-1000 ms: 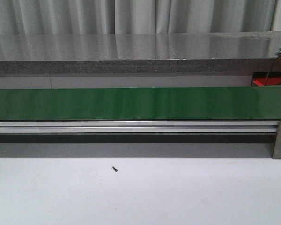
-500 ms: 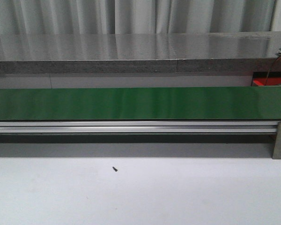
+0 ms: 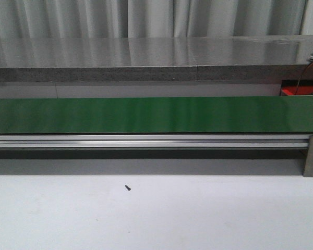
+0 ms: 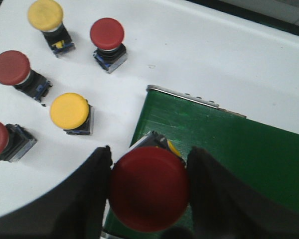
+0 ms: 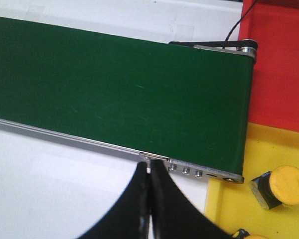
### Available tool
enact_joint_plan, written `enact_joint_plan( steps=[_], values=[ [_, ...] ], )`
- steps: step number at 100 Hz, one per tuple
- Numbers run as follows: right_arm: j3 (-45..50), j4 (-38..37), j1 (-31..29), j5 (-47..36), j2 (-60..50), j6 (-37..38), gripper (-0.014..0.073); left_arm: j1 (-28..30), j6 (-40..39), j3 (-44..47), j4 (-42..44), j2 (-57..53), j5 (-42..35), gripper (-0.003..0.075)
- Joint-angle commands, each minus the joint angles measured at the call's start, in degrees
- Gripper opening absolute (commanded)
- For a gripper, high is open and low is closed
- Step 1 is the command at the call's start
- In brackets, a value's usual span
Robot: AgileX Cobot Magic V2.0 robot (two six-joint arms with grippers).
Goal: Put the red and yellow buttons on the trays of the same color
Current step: 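Lower the red button toward the green belt with the left gripper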
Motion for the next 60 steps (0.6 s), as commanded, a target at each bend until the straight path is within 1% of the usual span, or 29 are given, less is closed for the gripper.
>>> enact_joint_plan(
  steps=[1,36,60],
  values=[
    [-1.9,1.1,0.1,-2.9,-0.9,-0.6,-0.0069,-1.4,0.2,-1.7,-0.7,-2.0,-2.7,0.0200],
    [-1.9,1.1,0.1,-2.9,-0.9,-0.6,-0.0069,-4.6,0.3,-1.6,-0.6,3.0,-2.3,0.0200],
    [-1.9,1.1,0.1,-2.9,-0.9,-0.6,-0.0069,-5.7,0.3,-1.6,-0.5,5.0,-2.0,0.0201]
  ],
)
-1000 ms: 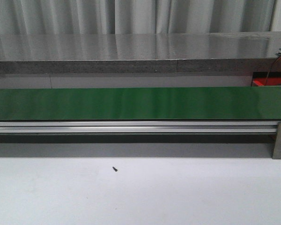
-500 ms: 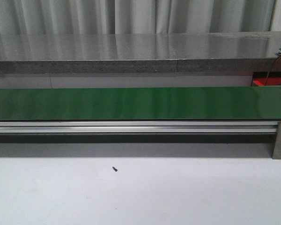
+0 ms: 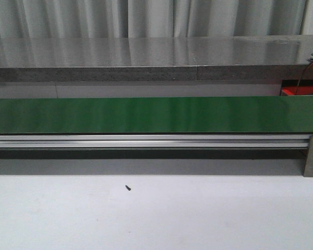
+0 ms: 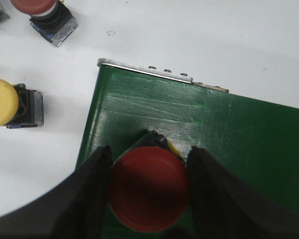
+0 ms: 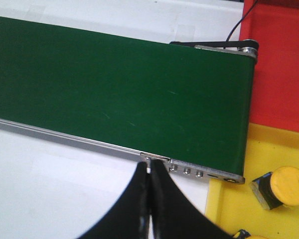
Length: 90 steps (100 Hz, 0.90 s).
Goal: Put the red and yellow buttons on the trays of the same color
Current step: 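Lower the red button toward the green belt with the left gripper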
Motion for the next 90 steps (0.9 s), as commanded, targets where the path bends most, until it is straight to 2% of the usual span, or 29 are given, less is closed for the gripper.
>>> enact_joint_plan(
  steps=[1,12,20,39,46,67,90],
  values=[
    [-1.9,1.1,0.1,-2.9,-0.9,-0.6,-0.0069,-0.5,0.1,-1.6,-0.7,-1.8,-1.9,0.0201],
    [-1.9,1.1,0.1,-2.9,-0.9,-0.6,-0.0069,-0.6,0.4,-1.6,-0.7,-1.0,-1.1,0.0205],
    [-1.9,1.1,0.1,-2.9,-0.9,-0.6,-0.0069,-0.8,1.4,-1.6,-0.7,-0.9,-0.9,0.0249],
    [-1.9,1.1,0.1,-2.9,-0.9,-0.6,-0.0069,-0.8,3.3,-1.6,-1.6,-0.9,-1.0,0.0505],
    [-1.9,1.1,0.1,-2.9,-0.9,-0.6,-0.0069,-0.8,4.3,-1.6,-3.2,-1.1,-1.0,0.0571],
    [-1.9,1.1,0.1,-2.9,-0.9,-0.6,-0.0069,-0.8,7.7,-1.7,-10.5,-4.0,-1.6,0.0589],
    [-1.9,1.1,0.1,-2.9,-0.9,-0.6,-0.0069,0.3,7.7,-1.7,-10.4,-8.3,-4.7,0.0589]
  ],
)
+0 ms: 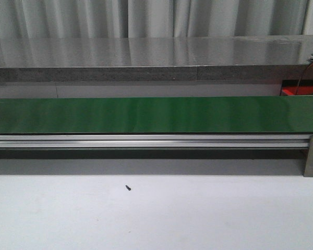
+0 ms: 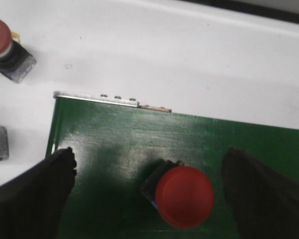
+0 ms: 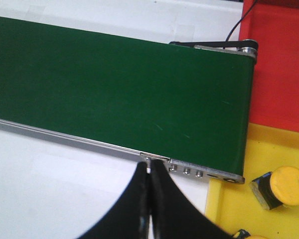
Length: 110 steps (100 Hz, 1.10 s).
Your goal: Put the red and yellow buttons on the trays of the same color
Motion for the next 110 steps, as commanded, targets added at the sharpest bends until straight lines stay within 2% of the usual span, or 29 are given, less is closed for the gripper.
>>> enact_joint_plan(
  steps=[1,30,59,80,110],
  values=[
    [-1.9,1.1,0.1,-2.9,-0.9,-0.6,-0.0069,1.2,0.2,-1.7,-1.5,-4.2,-3.7,0.0589],
    [-1.9,1.1,0.1,-2.9,-0.9,-0.6,-0.0069,10.5,-3.1,-1.6,7.8,-4.2,-4.4,0.0589],
    [-1.9,1.1,0.1,-2.9,-0.9,-0.6,-0.0069,18.7,-5.2,-1.6,8.5,-1.8,-8.5,0.0589],
    [-1.9,1.1,0.1,-2.9,-0.9,-0.6,-0.0069,21.1,-7.8,-1.6,9.2,2.0,-9.9,0.0589],
    [-1.9,1.1,0.1,-2.9,-0.9,-0.6,-0.0069,21.2,-8.0,-1.6,9.3,7.9,-12.0,0.0589]
  ],
)
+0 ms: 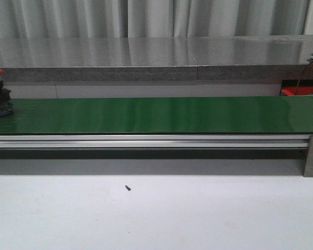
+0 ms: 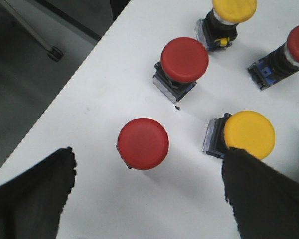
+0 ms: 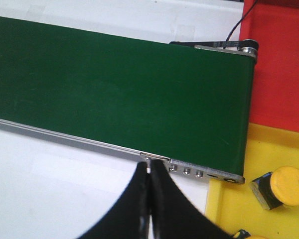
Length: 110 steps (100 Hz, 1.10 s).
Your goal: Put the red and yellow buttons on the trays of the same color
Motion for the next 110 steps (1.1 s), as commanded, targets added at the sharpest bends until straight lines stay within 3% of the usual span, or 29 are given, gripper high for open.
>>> enact_joint_plan(
  steps=[1,87,110],
  values=[
    [-1.9,1.1,0.1,-2.9,-0.9,-0.6,-0.0069,0.1,-0.7,-1.6,-0.4,-1.4,-3.1,0.0589],
    [-1.9,1.1,0.1,-2.9,-0.9,-0.6,-0.0069,0.0,-0.7,-1.6,0.1,5.6,-10.1,0.0589],
    [-1.9,1.1,0.1,-2.9,-0.9,-0.6,-0.0069,0.0,-0.7,-1.6,-0.4,5.6,-10.0,0.0534]
  ],
)
